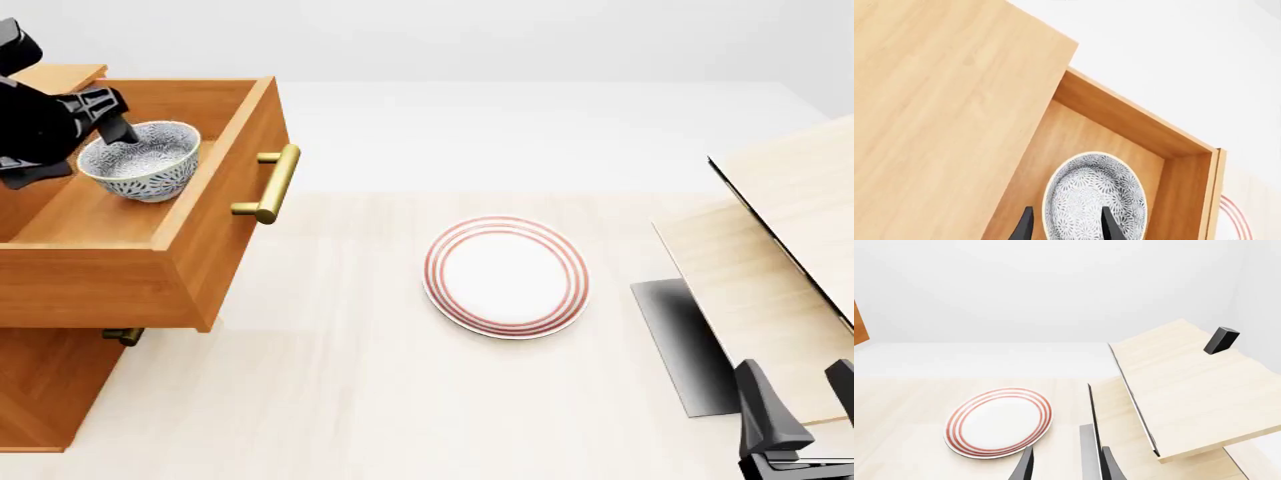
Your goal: Open the top drawer of the cabinet and put the bowl in it.
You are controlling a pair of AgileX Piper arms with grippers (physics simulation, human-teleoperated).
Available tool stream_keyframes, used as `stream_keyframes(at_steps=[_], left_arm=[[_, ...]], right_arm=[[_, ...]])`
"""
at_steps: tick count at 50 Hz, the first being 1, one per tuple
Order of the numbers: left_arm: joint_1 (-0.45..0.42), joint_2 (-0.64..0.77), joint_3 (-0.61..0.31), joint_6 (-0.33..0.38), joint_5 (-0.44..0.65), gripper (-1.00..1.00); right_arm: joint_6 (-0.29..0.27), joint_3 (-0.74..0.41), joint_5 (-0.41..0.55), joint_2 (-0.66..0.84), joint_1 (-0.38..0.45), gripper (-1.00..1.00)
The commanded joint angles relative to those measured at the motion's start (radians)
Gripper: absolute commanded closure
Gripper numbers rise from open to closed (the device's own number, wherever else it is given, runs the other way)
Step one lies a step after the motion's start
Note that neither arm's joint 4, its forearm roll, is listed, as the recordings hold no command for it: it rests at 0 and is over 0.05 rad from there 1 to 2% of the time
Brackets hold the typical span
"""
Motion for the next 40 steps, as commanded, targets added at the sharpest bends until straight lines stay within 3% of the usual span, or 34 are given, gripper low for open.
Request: stream_keyframes(at_steps=[1,40], left_arm=[[0.001,-0.011,-0.015,0.012,0.022,-1.0],[-0.007,-0.135,-0.035,0.033,0.133,-1.0]], right_arm=[[0.0,0.001,0.001,-0.002,-0.001,-1.0],[-0.001,0.001,0.001,-0.002,-0.001,-1.0]])
